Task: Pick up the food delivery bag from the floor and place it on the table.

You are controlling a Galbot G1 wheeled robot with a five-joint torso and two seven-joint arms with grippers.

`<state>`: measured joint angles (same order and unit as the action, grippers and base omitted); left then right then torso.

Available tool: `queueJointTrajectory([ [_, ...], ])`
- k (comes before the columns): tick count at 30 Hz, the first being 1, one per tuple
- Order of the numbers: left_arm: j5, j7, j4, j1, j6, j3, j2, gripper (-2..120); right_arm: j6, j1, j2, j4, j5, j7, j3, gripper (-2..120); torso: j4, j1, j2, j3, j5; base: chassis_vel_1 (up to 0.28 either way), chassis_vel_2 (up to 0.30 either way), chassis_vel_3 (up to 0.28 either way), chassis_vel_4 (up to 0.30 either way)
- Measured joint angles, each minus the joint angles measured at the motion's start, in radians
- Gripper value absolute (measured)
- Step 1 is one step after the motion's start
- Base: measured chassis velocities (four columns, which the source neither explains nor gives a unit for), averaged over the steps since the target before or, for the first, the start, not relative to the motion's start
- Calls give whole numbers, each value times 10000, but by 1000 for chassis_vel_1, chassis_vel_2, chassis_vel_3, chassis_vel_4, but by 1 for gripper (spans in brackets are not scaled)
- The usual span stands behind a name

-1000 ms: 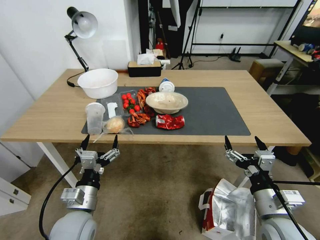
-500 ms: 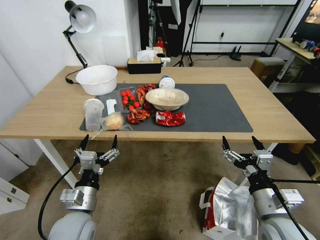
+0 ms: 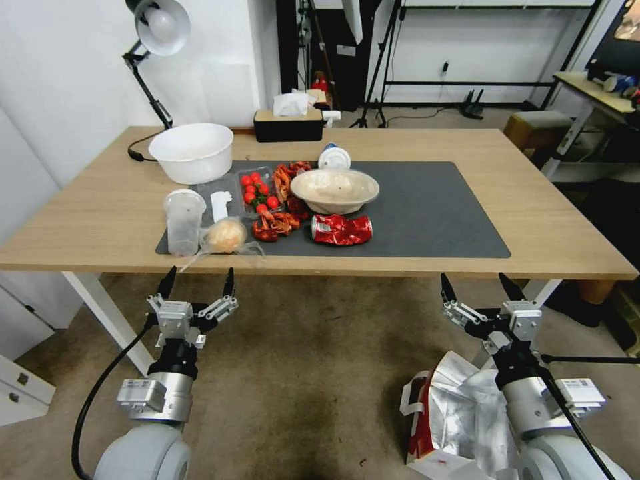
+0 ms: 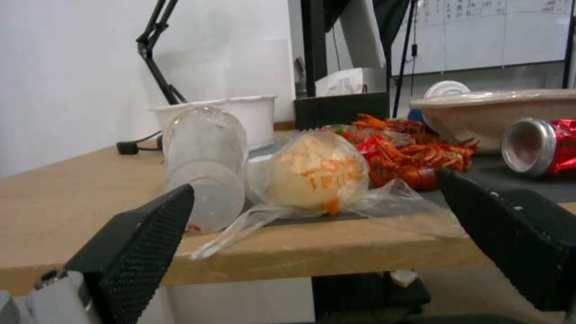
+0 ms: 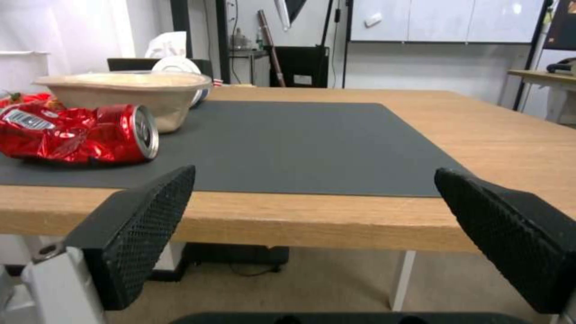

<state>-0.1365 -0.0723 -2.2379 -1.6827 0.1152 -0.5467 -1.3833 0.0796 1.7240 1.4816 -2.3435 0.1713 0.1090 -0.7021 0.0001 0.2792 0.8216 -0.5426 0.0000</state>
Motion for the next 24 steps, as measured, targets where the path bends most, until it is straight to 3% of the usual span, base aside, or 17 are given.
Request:
queueJointTrajectory([
  [24,86,18,-4,-67,56,12,-32,100,-111,-7,67,-26,-58,64,91,100,0,-444,-1086,637,0,0,0,0,0],
])
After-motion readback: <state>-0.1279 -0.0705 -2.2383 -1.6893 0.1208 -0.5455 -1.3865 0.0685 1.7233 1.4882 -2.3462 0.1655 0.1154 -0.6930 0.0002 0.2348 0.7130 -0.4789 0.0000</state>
